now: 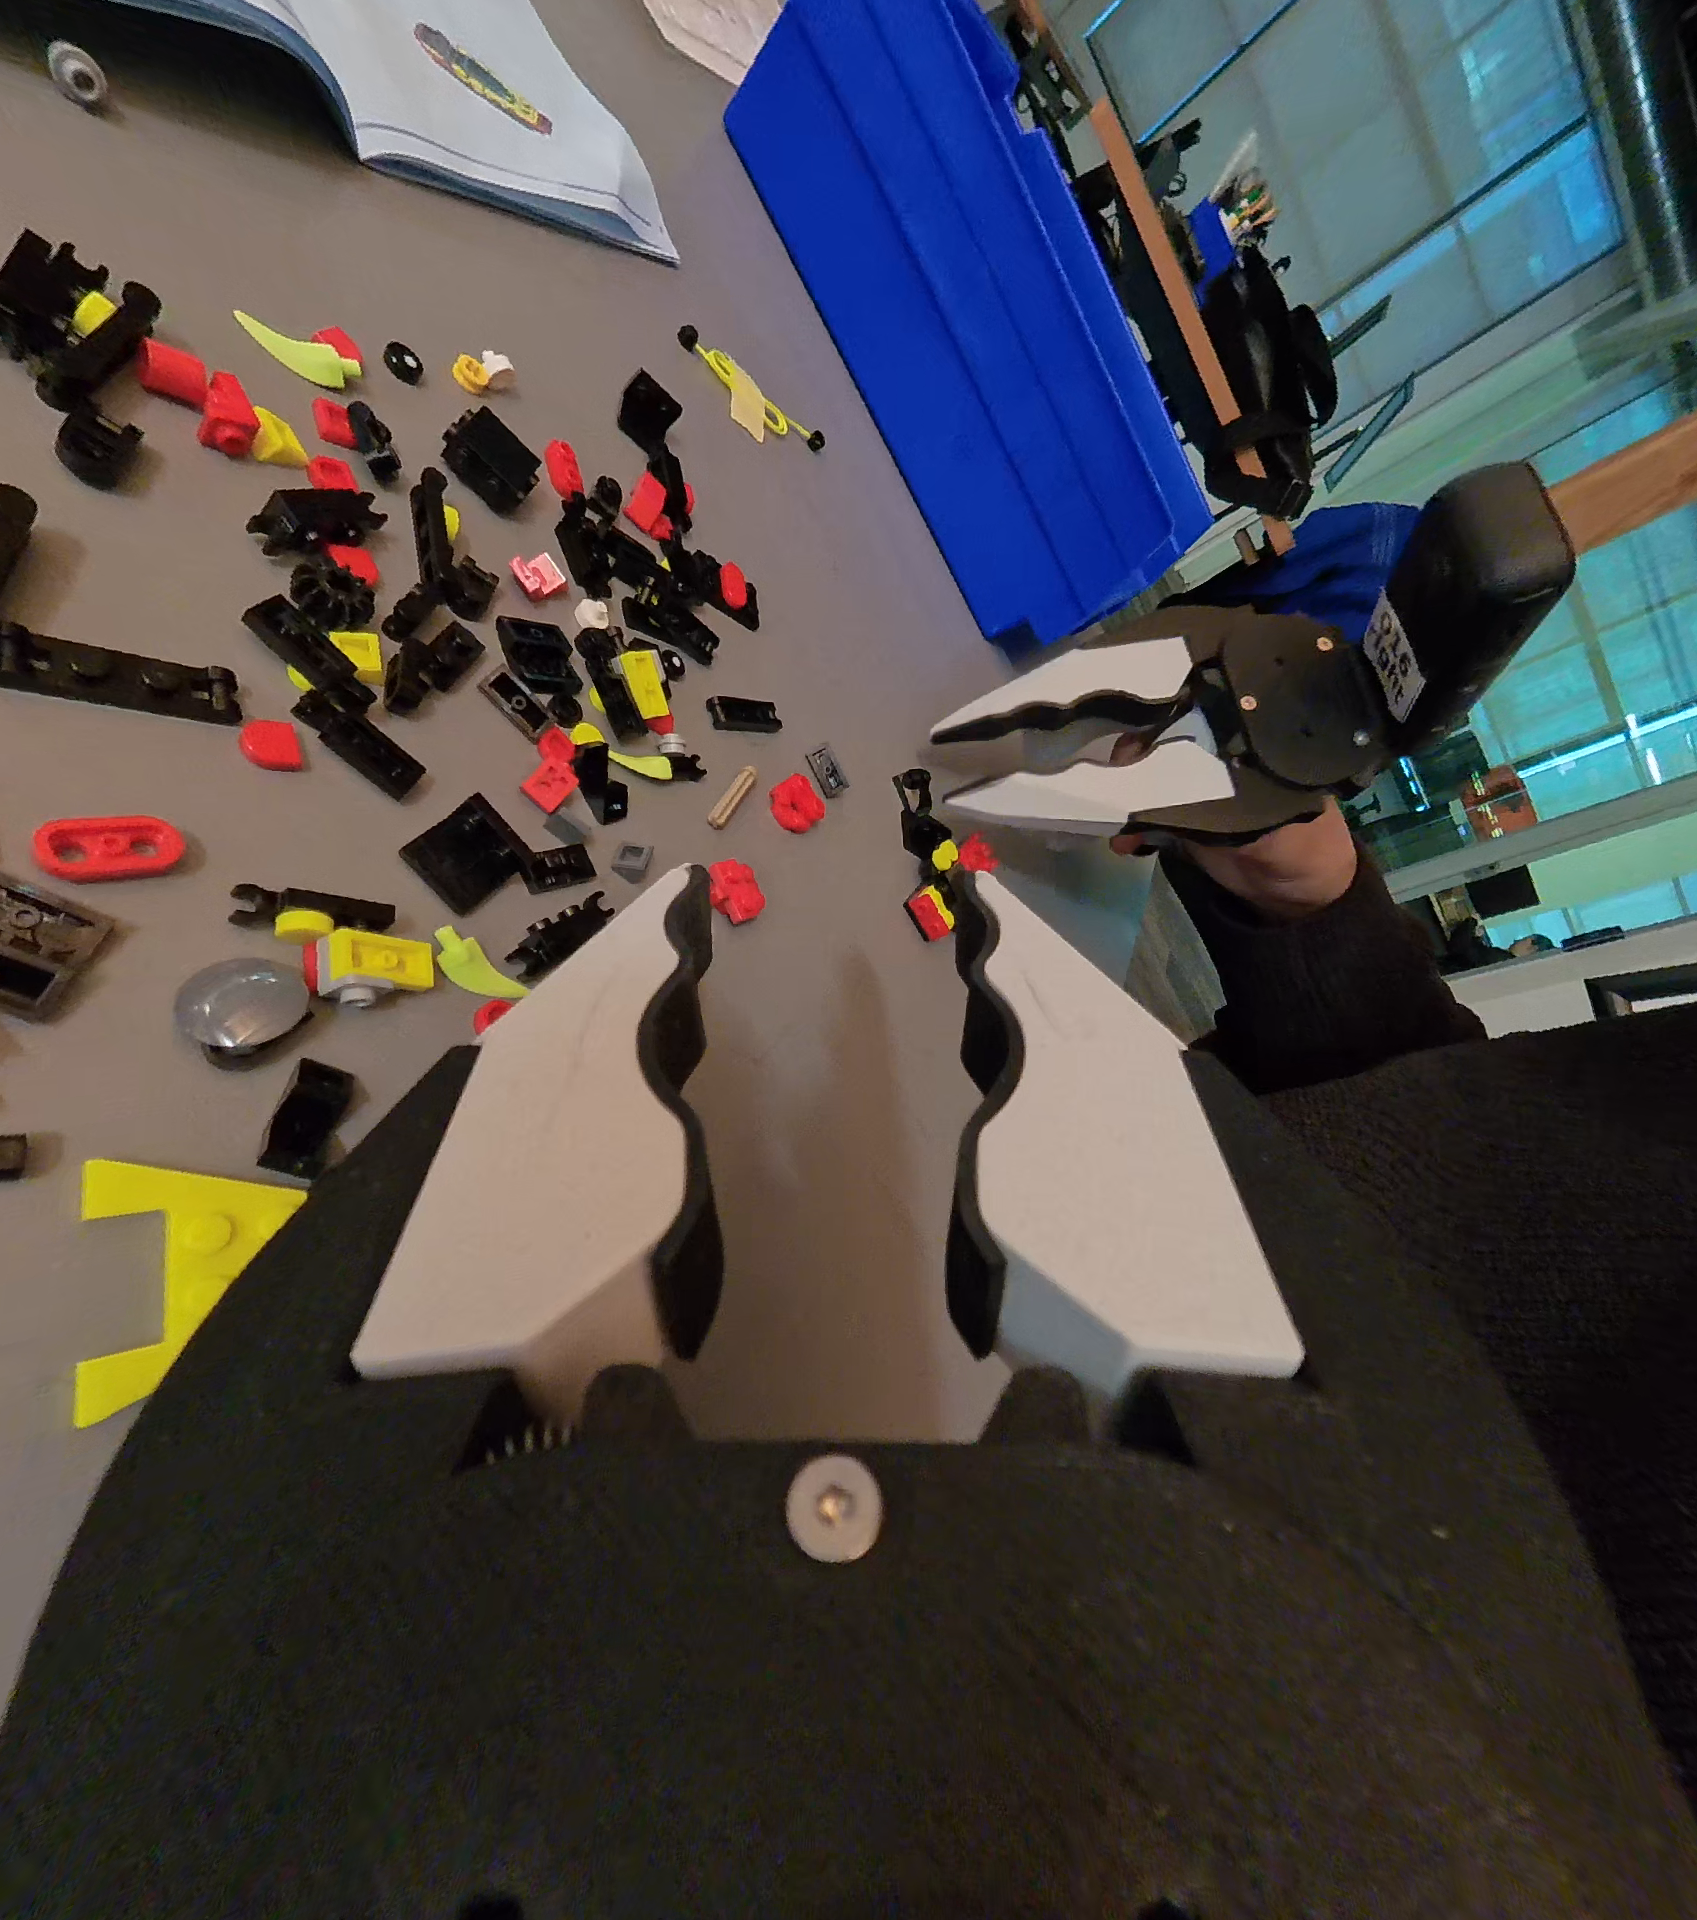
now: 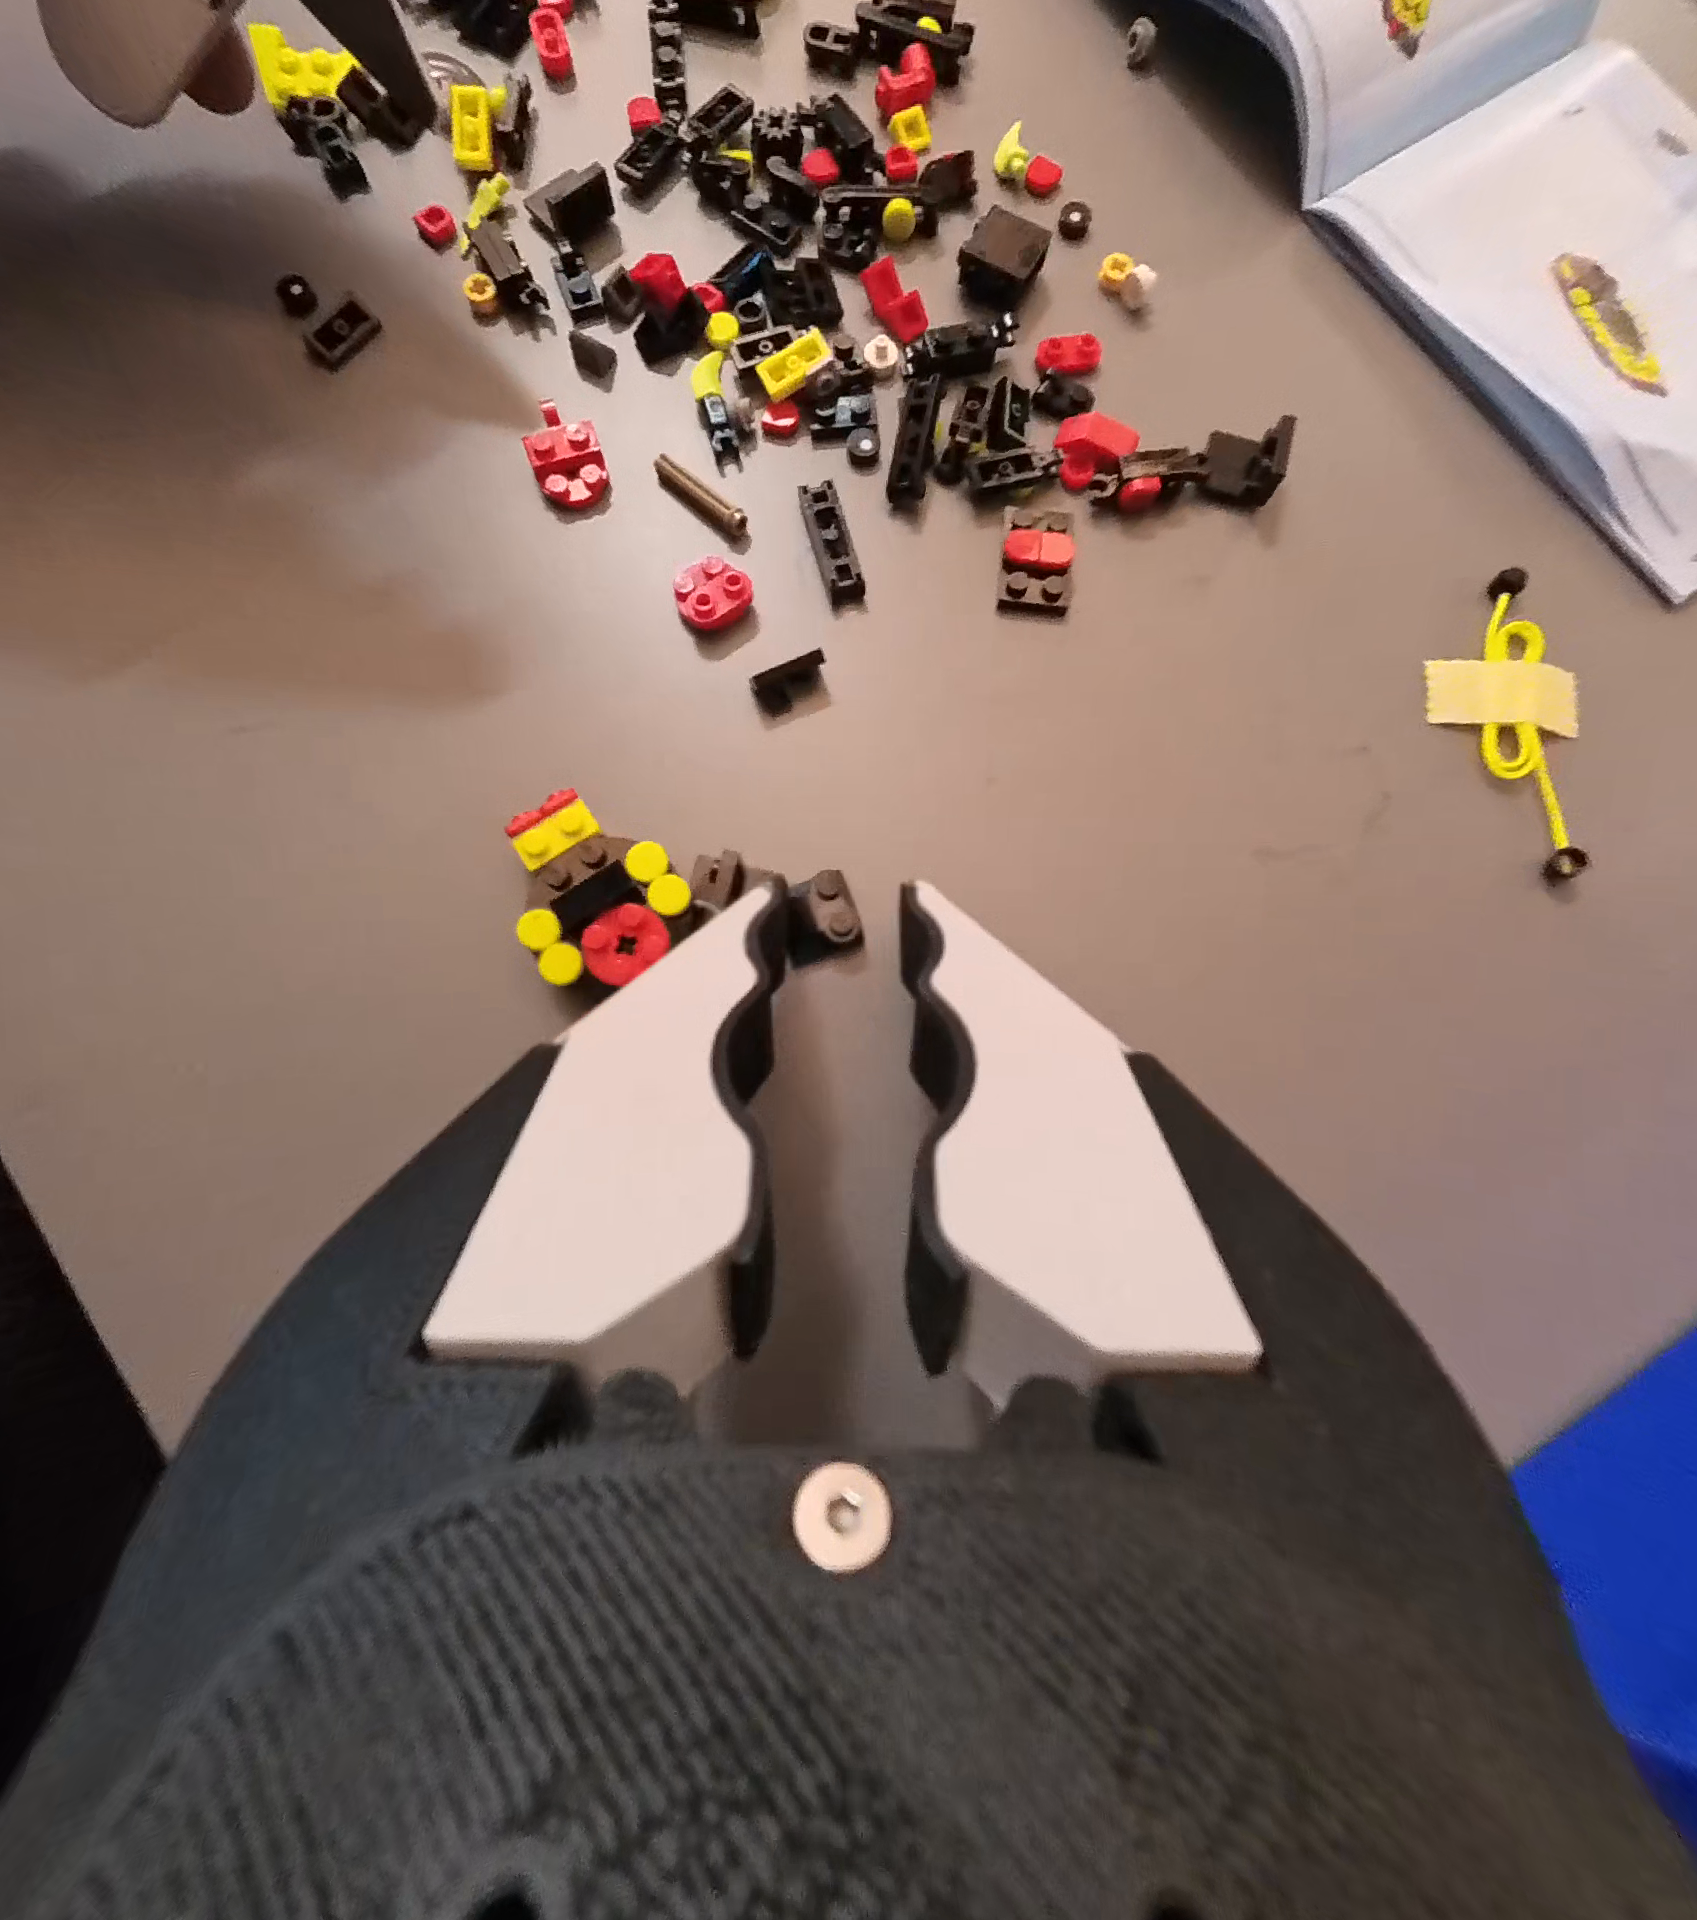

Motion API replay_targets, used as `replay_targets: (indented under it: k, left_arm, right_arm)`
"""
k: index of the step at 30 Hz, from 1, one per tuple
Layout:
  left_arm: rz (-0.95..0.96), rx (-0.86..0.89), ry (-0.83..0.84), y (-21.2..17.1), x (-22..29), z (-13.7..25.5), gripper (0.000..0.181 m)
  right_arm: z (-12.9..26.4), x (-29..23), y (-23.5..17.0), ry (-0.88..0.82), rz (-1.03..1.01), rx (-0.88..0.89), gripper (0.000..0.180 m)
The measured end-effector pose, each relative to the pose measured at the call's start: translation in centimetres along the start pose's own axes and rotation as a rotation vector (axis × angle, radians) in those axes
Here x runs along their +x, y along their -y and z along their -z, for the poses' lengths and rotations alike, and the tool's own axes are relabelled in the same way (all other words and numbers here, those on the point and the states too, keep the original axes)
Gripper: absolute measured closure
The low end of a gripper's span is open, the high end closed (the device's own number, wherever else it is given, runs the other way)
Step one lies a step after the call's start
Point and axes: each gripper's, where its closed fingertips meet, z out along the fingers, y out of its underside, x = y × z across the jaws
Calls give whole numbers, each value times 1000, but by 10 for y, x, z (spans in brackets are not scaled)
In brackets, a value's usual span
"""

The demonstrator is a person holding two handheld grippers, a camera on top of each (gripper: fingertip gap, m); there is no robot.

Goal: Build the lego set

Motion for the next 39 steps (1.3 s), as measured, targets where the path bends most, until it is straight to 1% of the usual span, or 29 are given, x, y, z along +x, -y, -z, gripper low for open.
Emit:
replay_targets:
  k: [3,5,8,13,14,15,16,19,22,25,33,36,38,39]
  left_arm:
    - [1,1,-2,0,0,0,135]
    - [2,-1,-2,0,1,0,135]
    - [-1,-5,-1,-1,1,-1,135]
    - [-4,-8,1,-2,1,-1,135]
    - [-4,-8,2,-2,1,-1,135]
    - [-4,-9,2,-2,1,-1,135]
    - [-4,-9,3,-2,1,-1,135]
    - [-5,-11,5,-2,1,-1,135]
    - [-2,-12,6,-3,0,-1,135]
    - [0,-13,6,-3,0,-1,135]
    - [5,-12,4,-2,0,-1,135]
    - [6,-13,4,-3,-1,-1,135]
    - [7,-15,3,-3,-1,-2,135]
    - [7,-15,3,-3,-1,-2,135]
  right_arm:
    - [-5,-1,-6,6,-4,-26,162]
    - [-7,-3,-6,22,-26,-23,166]
    - [-7,-1,-6,16,-54,-21,166]
    - [-2,26,-11,-118,-109,-36,166]
    - [0,28,-12,-127,-110,-38,162]
    - [2,26,-10,-113,-106,-30,157]
    - [3,21,-6,-85,-104,-10,155]
    - [6,-4,10,51,-114,60,161]
    - [3,-20,12,136,-137,54,165]
    - [-3,-17,6,102,-126,9,172]
    - [-9,-17,6,141,-229,3,175]
    - [-11,-9,9,100,-233,19,180]
    - [-13,-2,11,58,-205,18,180]
    - [-12,0,10,42,-182,12,177]
